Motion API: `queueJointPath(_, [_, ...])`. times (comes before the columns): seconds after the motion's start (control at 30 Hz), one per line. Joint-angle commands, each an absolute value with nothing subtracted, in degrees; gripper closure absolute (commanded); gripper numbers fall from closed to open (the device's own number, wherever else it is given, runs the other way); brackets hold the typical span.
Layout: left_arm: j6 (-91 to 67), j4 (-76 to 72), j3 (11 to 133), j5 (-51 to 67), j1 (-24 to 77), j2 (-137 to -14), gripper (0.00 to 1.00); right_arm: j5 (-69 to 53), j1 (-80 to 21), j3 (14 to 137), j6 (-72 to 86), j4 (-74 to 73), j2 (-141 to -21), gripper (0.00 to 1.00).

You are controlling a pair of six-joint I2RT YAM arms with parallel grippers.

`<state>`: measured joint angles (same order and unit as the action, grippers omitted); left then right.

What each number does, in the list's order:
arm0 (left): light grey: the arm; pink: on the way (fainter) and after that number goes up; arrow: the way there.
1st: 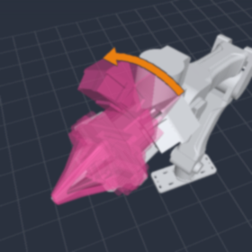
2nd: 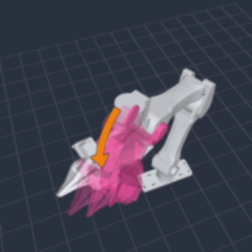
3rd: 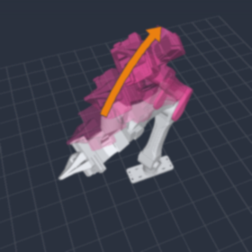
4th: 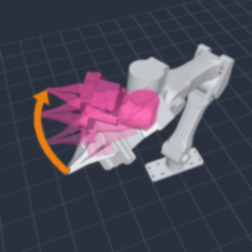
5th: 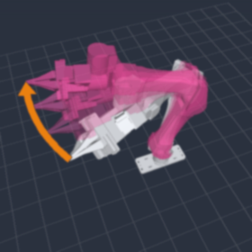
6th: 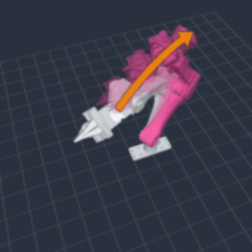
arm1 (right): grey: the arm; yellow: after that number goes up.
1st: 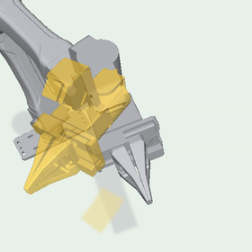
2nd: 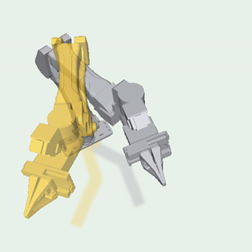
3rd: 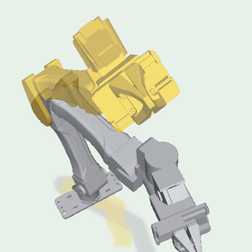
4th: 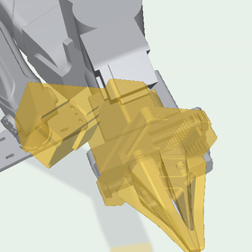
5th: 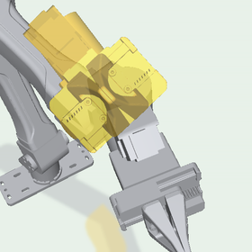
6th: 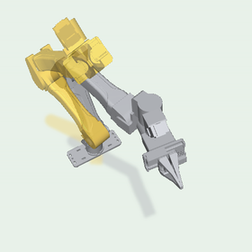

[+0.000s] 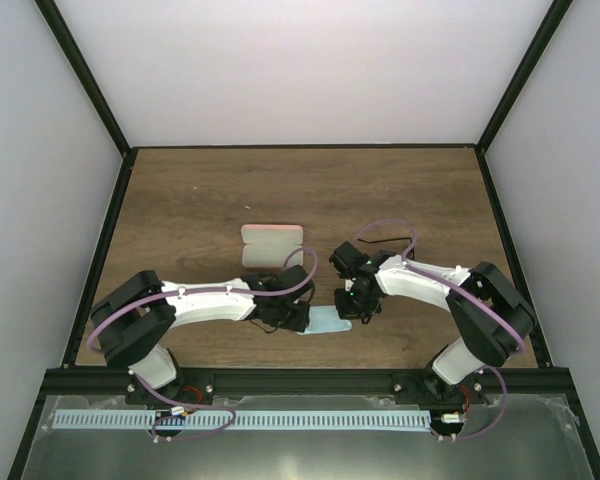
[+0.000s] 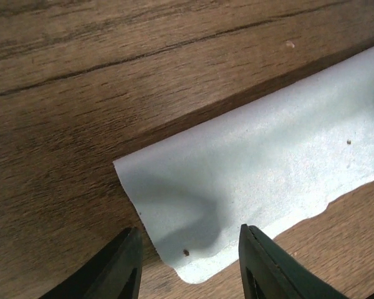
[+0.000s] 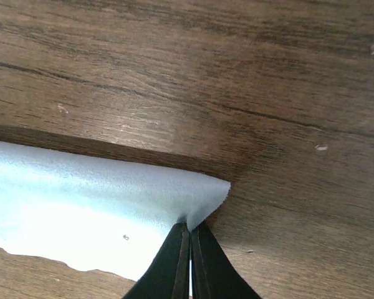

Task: Organize the sunglasses
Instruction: Pick up the glasses cleaning cloth from the center of the board.

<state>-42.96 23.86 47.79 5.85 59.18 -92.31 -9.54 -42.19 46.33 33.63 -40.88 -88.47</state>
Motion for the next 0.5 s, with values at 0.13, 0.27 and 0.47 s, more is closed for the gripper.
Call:
queueJointPath(0.13, [-43.38, 24.03, 47.01, 7.01, 59.24, -95.29, 0.69, -9.49, -42.80, 46.13, 33.44, -40.95, -89.03, 0.99])
queueJointPath(0.27, [-43.26, 24.63, 47.53, 7.12, 59.20, -96.33, 0.77, -9.66, -42.76, 46.29, 33.35, -40.87, -89.25, 0.99])
queueJointPath(0.47, [-43.35, 25.11, 47.37, 6.38, 59.11, -96.24, 0.86, -9.71, -42.80, 46.32, 33.31, -40.87, -89.34, 0.99])
